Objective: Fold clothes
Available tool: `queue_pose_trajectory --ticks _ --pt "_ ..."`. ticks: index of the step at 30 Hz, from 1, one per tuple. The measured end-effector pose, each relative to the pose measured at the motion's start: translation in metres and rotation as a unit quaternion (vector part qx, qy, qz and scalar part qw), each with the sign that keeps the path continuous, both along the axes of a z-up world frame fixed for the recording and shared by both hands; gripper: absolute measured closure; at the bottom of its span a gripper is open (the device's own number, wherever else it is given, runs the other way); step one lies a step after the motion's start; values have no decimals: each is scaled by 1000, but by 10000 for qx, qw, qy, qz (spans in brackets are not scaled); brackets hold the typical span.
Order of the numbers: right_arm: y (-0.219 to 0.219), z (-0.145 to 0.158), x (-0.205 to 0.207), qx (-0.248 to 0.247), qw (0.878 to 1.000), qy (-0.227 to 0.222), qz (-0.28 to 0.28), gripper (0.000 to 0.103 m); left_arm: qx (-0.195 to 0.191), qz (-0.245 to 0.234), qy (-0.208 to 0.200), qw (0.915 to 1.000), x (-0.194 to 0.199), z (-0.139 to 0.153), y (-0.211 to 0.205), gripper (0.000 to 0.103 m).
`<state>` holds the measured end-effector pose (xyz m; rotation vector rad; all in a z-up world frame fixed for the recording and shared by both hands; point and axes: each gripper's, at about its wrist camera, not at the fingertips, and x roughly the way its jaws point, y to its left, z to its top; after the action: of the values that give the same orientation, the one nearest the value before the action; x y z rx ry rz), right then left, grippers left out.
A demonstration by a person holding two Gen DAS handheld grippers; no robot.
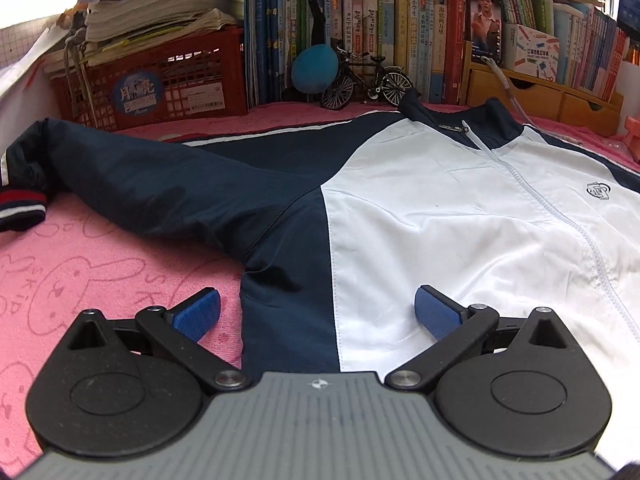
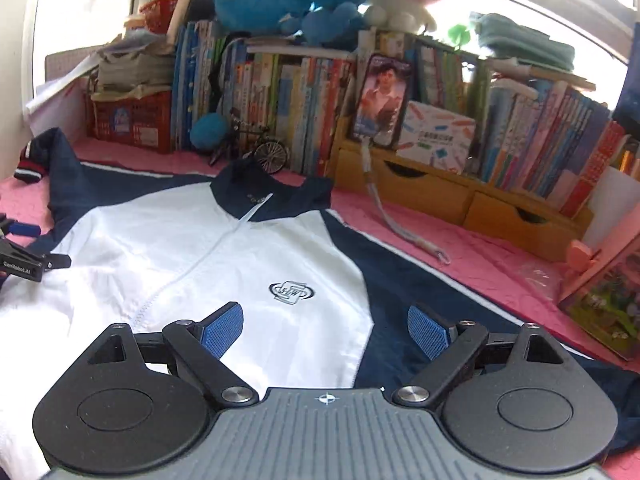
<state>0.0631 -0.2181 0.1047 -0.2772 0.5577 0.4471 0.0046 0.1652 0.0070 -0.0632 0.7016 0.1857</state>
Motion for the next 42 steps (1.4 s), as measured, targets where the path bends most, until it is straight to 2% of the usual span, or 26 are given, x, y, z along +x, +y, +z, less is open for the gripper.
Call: queue_pose_trajectory --ticks 3,8,12,15,20,23,24,25,27,29,30,32,35,37,39,40,42 --pt "-42 36 -30 -22 9985 -261 -483 10 20 -5 -9 10000 -1 0 -1 0" --pt "-90 90 -120 -388 9877 -678 -1356 1 -49 -12 -13 10000 -1 -1 0 0" --pt "-109 92 -169 -64 9815 -755 -1760 0 -38 -21 -60 10000 -10 1 -5 0" --pt "-102 51 -182 814 9802 -686 -1668 0 -138 -191 -250 9994 -34 8 -17 0" --pt "-14 -25 -174 1255 9899 -381 -539 7 -370 -661 -766 9942 -90 25 -47 0" --pt "39 -71 -169 1508 9883 -196 144 15 -107 -607 -809 9948 -105 19 -69 0" --pt "53 -79 -168 1358 9901 -211 291 23 -9 -572 -728 9957 -106 13 -73 0" --pt "65 -87 -169 1192 9916 -253 436 27 62 -518 -628 9967 -106 7 -75 0" --pt "79 -101 -172 803 9939 -534 537 27 143 -387 -580 9975 -107 -3 -70 0" --pt "78 -113 -172 246 9957 -843 308 27 156 -325 -617 9974 -108 -6 -64 0" --pt "71 -122 -172 5 9933 -1150 75 27 179 -292 -620 9975 -109 -6 -62 0" --pt "51 -130 -166 -303 9860 -1563 -501 26 207 -237 -621 9976 -110 -5 -59 0" --pt "17 -136 -148 -747 9708 -1832 -1359 25 285 -164 -597 9977 -113 -4 -55 0" --pt "-9 -133 -131 -628 9678 -1614 -1825 20 508 -8 -557 9972 -116 1 -50 0" --pt "-23 -129 -116 -1013 9588 -1509 -2181 21 751 162 -512 9957 -116 11 -41 0" --pt "-27 -124 -111 -1121 9582 -1460 -2189 21 792 162 -554 9952 -113 18 -36 0" --pt "-33 -103 -100 -814 9670 -1272 -2053 21 797 85 -692 9944 -103 33 -28 0"
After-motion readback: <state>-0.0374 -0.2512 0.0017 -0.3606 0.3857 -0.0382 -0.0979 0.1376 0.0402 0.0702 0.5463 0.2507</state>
